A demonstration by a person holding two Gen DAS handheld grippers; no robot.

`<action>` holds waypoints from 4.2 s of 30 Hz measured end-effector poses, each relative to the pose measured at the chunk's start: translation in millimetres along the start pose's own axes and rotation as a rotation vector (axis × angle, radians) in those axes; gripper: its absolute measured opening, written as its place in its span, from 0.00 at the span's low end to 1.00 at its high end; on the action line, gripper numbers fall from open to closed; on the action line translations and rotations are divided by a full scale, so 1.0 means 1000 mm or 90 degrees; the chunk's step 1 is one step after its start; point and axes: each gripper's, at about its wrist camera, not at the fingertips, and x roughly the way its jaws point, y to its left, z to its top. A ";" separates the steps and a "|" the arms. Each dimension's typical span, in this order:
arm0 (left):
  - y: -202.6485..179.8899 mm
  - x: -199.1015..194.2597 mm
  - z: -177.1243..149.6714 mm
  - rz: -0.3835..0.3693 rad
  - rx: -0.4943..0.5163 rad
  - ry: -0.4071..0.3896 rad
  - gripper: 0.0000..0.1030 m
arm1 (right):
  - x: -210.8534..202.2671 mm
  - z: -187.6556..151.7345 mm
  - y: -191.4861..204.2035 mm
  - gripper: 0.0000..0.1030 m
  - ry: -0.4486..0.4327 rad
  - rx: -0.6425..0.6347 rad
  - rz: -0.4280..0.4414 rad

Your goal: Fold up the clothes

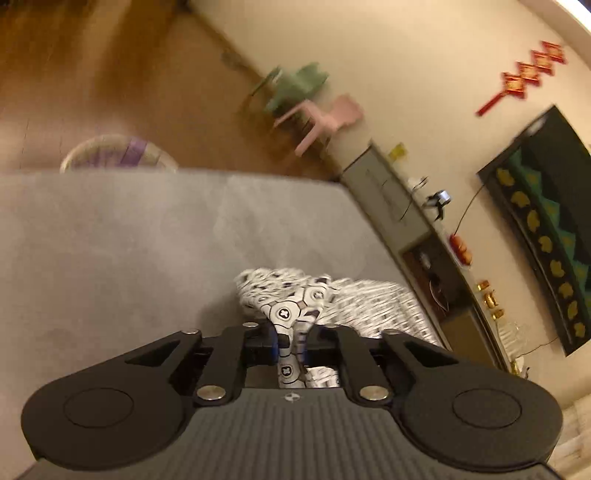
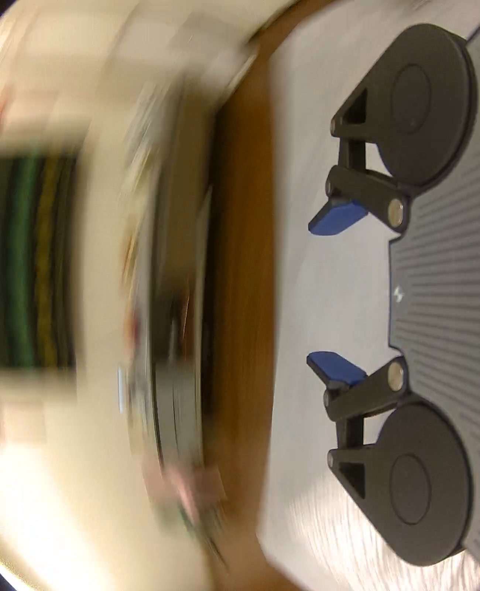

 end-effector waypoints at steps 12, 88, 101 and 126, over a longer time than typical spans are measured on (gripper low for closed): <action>-0.131 -0.022 -0.080 -0.136 0.290 0.000 0.65 | 0.017 -0.125 -0.143 0.72 0.076 0.195 0.041; -0.038 0.085 -0.018 -0.026 0.340 0.205 0.80 | 0.075 -0.106 -0.160 0.03 0.111 0.422 0.189; -0.018 0.088 -0.029 0.052 0.440 0.198 0.78 | -0.019 -0.167 -0.231 0.14 0.070 0.524 0.002; -0.060 0.025 -0.042 -0.027 0.372 0.099 0.79 | -0.033 -0.124 -0.153 0.34 0.072 0.189 -0.053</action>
